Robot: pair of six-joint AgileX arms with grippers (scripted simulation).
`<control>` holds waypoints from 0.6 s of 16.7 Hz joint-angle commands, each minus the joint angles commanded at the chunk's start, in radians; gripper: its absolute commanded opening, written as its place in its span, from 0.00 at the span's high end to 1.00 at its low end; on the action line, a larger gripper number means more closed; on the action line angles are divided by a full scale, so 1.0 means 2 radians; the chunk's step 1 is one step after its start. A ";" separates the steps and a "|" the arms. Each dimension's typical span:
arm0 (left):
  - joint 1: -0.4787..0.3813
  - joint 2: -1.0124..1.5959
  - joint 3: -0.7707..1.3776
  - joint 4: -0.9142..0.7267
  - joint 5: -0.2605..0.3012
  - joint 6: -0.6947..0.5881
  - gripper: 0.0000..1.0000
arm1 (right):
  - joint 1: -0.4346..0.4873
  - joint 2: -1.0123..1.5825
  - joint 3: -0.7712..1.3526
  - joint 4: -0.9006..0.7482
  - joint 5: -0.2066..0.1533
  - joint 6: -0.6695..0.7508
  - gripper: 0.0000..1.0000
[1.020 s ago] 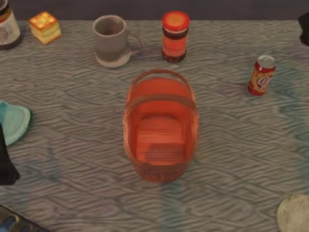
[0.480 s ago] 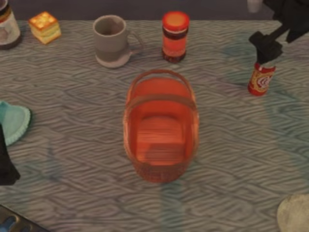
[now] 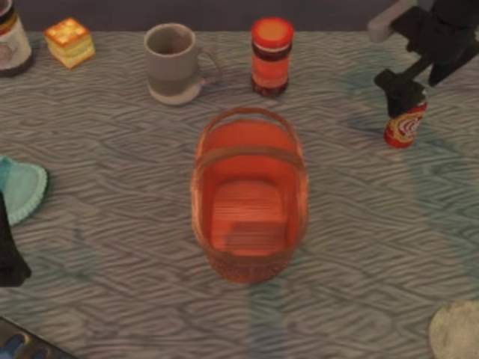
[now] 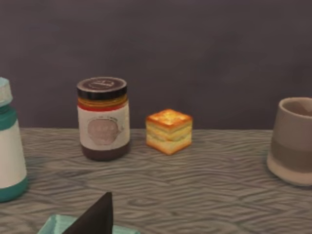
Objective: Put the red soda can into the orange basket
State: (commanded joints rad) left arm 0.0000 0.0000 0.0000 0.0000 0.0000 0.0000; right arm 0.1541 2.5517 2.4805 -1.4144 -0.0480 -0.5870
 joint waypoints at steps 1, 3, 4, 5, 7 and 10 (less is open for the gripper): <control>0.000 0.000 0.000 0.000 0.000 0.000 0.00 | 0.000 0.000 0.000 0.000 0.000 0.000 0.00; 0.000 0.000 0.000 0.000 0.000 0.000 0.00 | -0.002 0.000 -0.003 0.003 0.000 0.000 0.00; 0.000 0.000 0.000 0.000 0.000 0.000 0.00 | -0.001 0.000 -0.010 0.010 0.000 -0.001 0.00; 0.000 0.000 0.000 0.000 0.000 0.000 0.00 | 0.000 0.000 -0.022 0.022 0.000 0.000 0.00; 0.000 0.000 0.000 0.000 0.000 0.000 0.00 | 0.001 0.000 -0.051 0.052 0.000 0.001 0.00; 0.000 0.000 0.000 0.000 0.000 0.000 0.00 | 0.003 0.002 -0.090 0.092 0.000 0.003 0.00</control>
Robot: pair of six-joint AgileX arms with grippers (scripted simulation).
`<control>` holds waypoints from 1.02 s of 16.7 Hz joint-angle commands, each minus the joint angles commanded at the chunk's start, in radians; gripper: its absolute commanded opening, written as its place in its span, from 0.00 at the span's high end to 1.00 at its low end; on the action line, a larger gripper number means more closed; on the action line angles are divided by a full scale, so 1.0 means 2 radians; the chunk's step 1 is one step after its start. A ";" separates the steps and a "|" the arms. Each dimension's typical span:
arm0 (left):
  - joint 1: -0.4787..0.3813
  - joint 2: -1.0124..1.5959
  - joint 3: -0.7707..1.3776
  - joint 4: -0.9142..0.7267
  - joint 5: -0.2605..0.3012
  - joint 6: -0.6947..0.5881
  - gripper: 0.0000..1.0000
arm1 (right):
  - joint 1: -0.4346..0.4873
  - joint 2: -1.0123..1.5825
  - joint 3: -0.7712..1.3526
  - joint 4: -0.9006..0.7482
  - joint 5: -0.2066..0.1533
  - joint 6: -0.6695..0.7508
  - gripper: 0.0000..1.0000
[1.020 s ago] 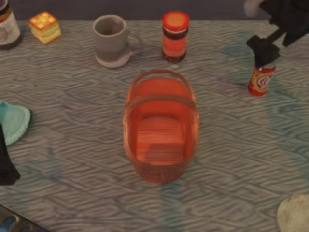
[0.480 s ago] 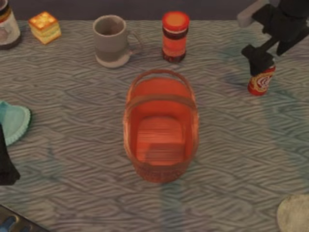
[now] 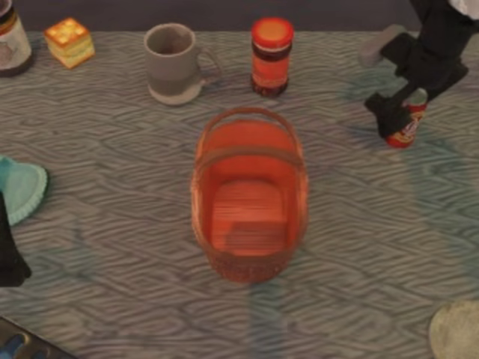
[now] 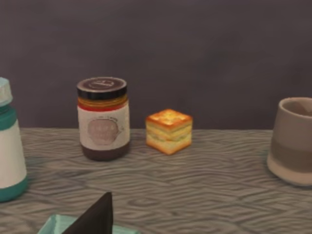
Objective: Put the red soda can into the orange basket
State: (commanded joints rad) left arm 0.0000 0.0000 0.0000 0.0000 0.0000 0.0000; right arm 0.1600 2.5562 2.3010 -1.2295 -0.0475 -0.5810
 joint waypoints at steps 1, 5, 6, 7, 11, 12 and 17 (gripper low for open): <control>0.000 0.000 0.000 0.000 0.000 0.000 0.00 | 0.000 0.000 -0.004 0.004 0.000 0.000 0.00; 0.000 0.000 0.000 0.000 0.000 0.000 0.00 | 0.000 0.000 -0.004 0.004 0.000 0.000 0.08; 0.000 0.000 0.000 0.000 0.000 0.000 0.00 | 0.000 0.000 -0.004 0.004 0.000 0.000 0.15; 0.000 0.000 0.000 0.000 0.000 0.000 0.00 | 0.000 0.000 -0.004 0.004 0.000 0.000 0.23; 0.000 0.000 0.000 0.000 0.000 0.000 0.00 | 0.000 0.000 -0.004 0.004 0.000 0.000 0.53; 0.000 0.000 0.000 0.000 0.000 0.000 0.00 | 0.000 0.000 -0.004 0.004 0.000 0.000 0.60; 0.000 0.000 0.000 0.000 0.000 0.000 0.00 | 0.000 0.000 -0.004 0.004 0.000 0.000 0.98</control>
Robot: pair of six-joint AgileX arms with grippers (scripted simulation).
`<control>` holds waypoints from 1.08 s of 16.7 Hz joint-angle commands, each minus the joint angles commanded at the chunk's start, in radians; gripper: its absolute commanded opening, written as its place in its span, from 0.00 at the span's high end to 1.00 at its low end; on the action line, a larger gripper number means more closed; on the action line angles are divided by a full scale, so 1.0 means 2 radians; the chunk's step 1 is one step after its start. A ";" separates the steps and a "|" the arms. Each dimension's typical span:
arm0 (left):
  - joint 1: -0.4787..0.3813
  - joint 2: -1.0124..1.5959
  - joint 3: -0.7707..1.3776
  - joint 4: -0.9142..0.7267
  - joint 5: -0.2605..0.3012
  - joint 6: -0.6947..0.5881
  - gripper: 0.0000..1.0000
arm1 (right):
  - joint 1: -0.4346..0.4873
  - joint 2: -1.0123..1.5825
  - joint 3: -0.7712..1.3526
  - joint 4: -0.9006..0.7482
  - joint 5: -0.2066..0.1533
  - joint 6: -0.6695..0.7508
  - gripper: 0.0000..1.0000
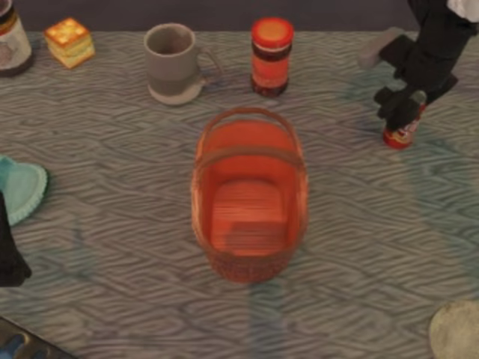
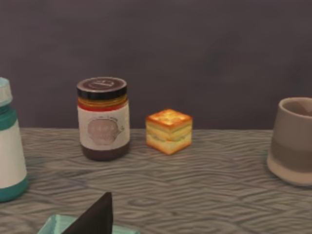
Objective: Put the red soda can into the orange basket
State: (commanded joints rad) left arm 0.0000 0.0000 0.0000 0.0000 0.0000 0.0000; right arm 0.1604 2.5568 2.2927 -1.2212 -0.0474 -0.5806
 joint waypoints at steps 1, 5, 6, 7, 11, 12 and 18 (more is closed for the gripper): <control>0.000 0.000 0.000 0.000 0.000 0.000 0.00 | 0.000 0.000 0.000 0.000 0.000 0.000 1.00; 0.000 0.000 0.000 0.000 0.000 0.000 0.00 | 0.000 0.000 0.000 0.000 0.000 0.000 1.00; 0.000 0.000 0.000 0.000 0.000 0.000 0.00 | 0.000 0.000 0.000 0.000 0.000 0.000 1.00; 0.000 0.000 0.000 0.000 0.000 0.000 0.00 | 0.000 0.000 0.000 0.000 0.000 0.000 1.00; 0.000 0.000 0.000 0.000 0.000 0.000 0.00 | -0.001 -0.002 -0.002 0.005 -0.003 0.002 1.00; 0.000 0.000 0.000 0.000 0.000 0.000 0.00 | 0.001 -0.005 -0.007 0.015 -0.009 0.004 1.00; 0.000 0.000 0.000 0.000 0.000 0.000 0.00 | 0.018 -0.046 -0.089 0.185 -0.100 0.054 1.00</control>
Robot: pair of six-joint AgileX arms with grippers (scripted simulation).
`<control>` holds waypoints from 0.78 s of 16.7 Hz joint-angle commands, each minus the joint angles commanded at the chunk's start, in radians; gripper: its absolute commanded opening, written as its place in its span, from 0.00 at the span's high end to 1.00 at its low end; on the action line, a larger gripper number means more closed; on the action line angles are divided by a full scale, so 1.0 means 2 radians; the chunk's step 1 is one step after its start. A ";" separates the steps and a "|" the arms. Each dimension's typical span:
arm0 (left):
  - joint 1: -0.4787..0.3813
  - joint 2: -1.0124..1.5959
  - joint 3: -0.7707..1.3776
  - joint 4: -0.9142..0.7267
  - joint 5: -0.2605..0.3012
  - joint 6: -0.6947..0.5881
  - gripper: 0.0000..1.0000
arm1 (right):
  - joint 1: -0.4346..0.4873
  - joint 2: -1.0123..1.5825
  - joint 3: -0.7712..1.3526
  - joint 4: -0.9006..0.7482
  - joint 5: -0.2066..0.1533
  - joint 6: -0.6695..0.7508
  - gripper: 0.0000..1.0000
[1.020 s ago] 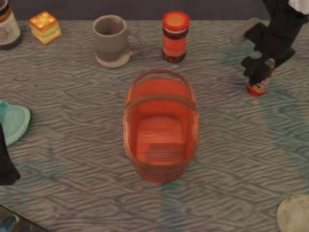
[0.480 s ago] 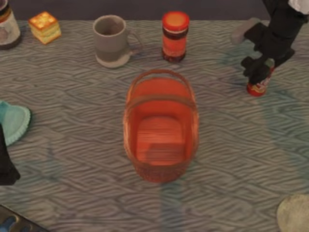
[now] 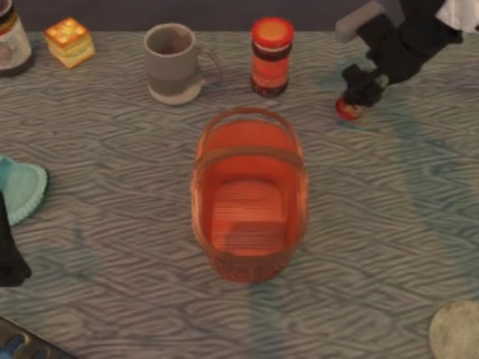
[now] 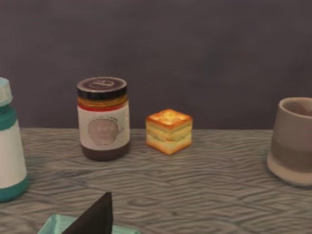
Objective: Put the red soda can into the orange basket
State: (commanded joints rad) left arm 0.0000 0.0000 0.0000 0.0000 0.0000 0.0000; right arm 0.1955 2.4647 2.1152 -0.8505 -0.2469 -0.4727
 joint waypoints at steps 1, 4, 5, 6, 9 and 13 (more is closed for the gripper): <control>0.000 0.000 0.000 0.000 0.000 0.000 0.00 | 0.004 -0.010 -0.022 0.044 -0.022 0.013 1.00; 0.000 0.000 0.000 0.000 0.000 0.000 0.00 | 0.016 -0.042 -0.097 0.192 -0.096 0.059 1.00; 0.000 0.000 0.000 0.000 0.000 0.000 0.00 | 0.020 -0.053 -0.125 0.245 -0.122 0.075 1.00; 0.000 0.000 0.000 0.000 0.000 0.000 0.00 | 0.025 -0.065 -0.153 0.299 -0.149 0.092 1.00; 0.000 0.000 0.000 0.000 0.000 0.000 0.00 | 0.038 -0.102 -0.238 0.458 -0.229 0.143 1.00; 0.000 0.000 0.000 0.000 0.000 0.000 0.00 | 0.055 -0.154 -0.340 0.648 -0.327 0.201 1.00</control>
State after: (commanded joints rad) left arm 0.0000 0.0000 0.0000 0.0000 0.0000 0.0000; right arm 0.3058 2.1561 1.4351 0.4449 -0.9017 -0.0707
